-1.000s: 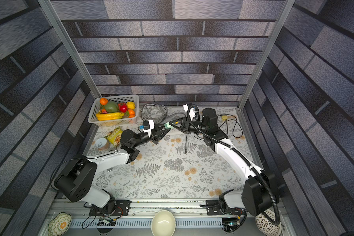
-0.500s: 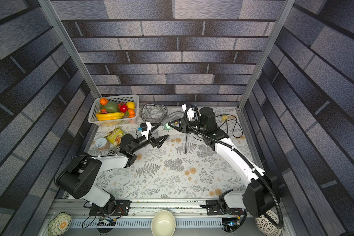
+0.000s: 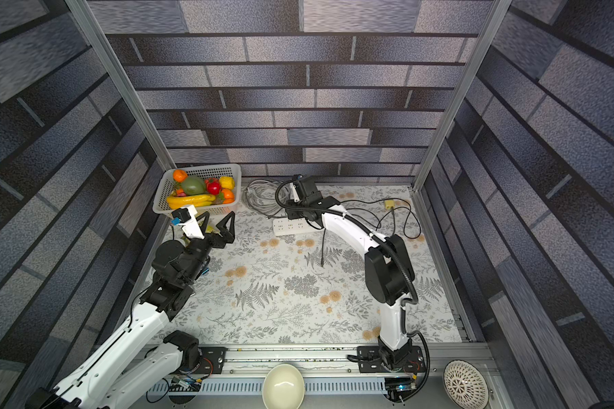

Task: Charge mp3
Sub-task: Insert the plug into the socket.

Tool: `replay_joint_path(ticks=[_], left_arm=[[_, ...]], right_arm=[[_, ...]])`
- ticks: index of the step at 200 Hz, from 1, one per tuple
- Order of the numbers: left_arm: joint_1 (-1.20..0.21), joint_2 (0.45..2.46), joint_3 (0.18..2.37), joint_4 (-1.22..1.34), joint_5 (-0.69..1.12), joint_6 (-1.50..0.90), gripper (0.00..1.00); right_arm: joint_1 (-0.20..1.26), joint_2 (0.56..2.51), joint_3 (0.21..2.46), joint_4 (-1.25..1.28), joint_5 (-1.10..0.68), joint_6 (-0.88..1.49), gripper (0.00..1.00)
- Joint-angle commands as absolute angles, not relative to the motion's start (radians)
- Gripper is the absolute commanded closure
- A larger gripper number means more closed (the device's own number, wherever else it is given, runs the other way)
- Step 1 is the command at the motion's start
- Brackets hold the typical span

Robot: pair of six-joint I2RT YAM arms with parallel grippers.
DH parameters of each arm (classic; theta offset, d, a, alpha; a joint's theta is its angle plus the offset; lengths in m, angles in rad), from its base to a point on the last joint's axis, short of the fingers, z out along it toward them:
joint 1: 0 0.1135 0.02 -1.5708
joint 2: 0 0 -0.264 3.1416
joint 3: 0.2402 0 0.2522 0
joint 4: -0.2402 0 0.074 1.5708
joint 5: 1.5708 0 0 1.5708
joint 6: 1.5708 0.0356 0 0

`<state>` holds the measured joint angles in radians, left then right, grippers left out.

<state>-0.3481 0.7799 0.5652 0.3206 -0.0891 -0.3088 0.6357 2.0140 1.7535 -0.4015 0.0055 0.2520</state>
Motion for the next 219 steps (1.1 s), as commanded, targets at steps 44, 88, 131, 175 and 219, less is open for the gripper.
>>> replay_joint_path(ticks=[44, 88, 131, 175, 219], left_arm=[[-0.348, 0.75, 0.506, 0.091, -0.181, -0.346, 0.0], [-0.332, 0.732, 0.489, 0.109, -0.178, -0.344, 0.0], [-0.33, 0.711, 0.486, 0.113, -0.178, -0.342, 0.0], [-0.33, 0.673, 0.468, 0.117, -0.188, -0.331, 0.0], [-0.331, 0.659, 0.458, 0.13, -0.191, -0.319, 0.0]], right_arm=[[0.682, 2.304, 2.081, -0.502, 0.079, 0.197, 1.0], [0.695, 2.335, 2.064, -0.5, 0.12, 0.184, 1.0], [0.696, 2.343, 2.051, -0.474, 0.164, 0.165, 1.0], [0.695, 2.38, 2.087, -0.48, 0.136, 0.168, 1.0], [0.696, 2.4, 2.094, -0.48, 0.109, 0.172, 1.0]])
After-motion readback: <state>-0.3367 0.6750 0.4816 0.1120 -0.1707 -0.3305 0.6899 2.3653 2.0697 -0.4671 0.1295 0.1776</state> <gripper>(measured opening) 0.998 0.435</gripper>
